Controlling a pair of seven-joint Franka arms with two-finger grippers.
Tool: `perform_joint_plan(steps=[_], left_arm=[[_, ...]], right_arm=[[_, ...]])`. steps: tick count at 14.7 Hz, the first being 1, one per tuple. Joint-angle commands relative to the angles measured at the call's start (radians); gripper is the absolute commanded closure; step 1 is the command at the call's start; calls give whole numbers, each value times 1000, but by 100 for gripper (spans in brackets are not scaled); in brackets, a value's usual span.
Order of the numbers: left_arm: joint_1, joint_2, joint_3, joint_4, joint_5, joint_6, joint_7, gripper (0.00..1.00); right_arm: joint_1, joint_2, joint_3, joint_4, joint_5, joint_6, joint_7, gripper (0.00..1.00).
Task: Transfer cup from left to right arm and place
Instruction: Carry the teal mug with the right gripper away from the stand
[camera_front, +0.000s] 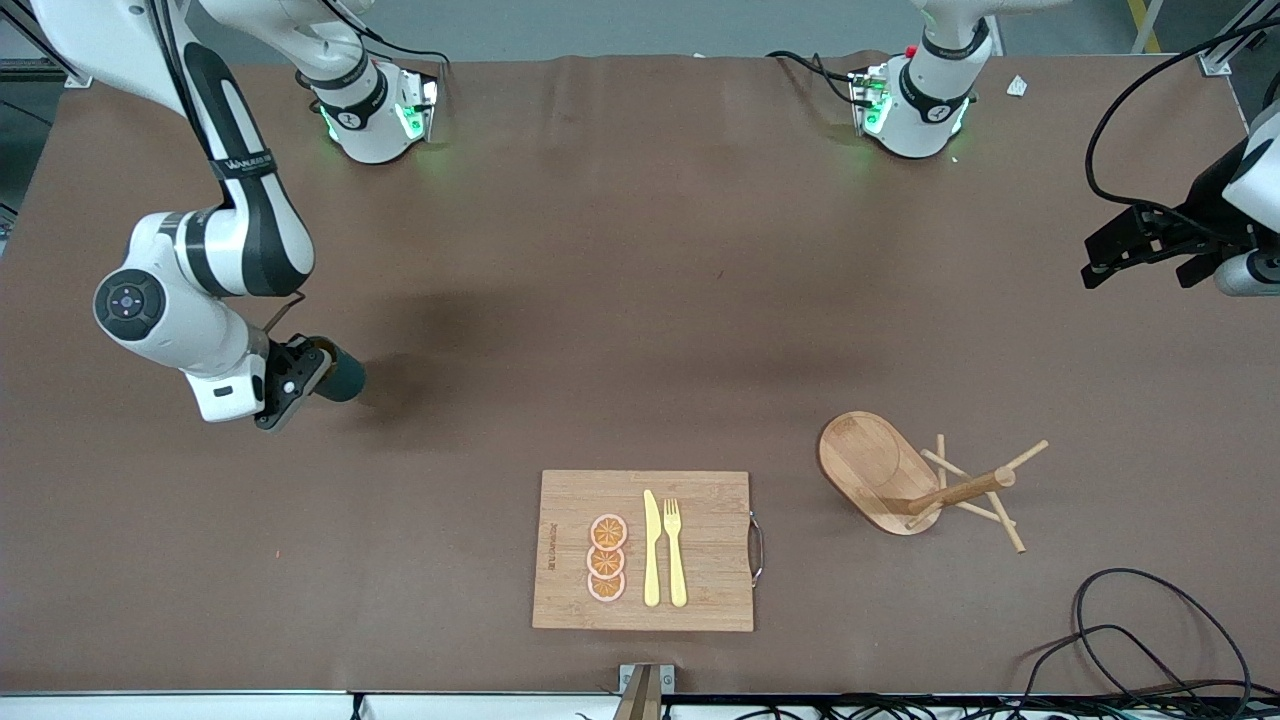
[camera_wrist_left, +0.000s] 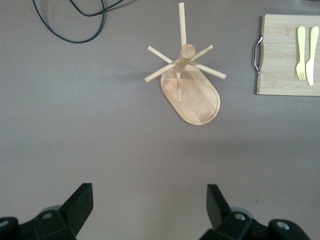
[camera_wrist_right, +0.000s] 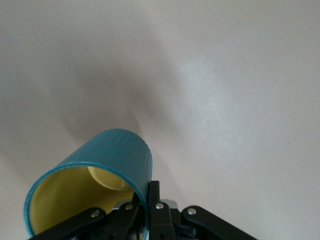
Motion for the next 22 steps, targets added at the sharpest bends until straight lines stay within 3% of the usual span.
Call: perform_joint_plan(steps=[1,5,9,17,18,19,20,22], left_arm=[[5,6,-1,15,-7,0,12,0],[3,8,-1,15,-7,0,6,0],[3,8,-1,15,-6,0,7,0],[3,9,-1,15,-4,0,0,0],[3,9,-1,15,-4,0,-2,0],[2,11,-1,15,-4,1,-3,0],[2,11,-1,15,-4,1,-5,0],[2,11,-1,15,-3,3,-7,0]], right_arm=[[-49,-12,19,-16,-43,3,-109,100],[-110,3,21,-25,-59,37,-224,100],[-139,19,21,-88,-93,164,-256,100],[-164,69,21,-88,-96,219,-295,97],[-164,69,21,-88,-96,218,-290,88],[-166,71,21,-90,-95,218,-289,55],[-169,69,21,-88,-95,212,-286,4],[-172,66,21,-88,-95,192,-282,0]])
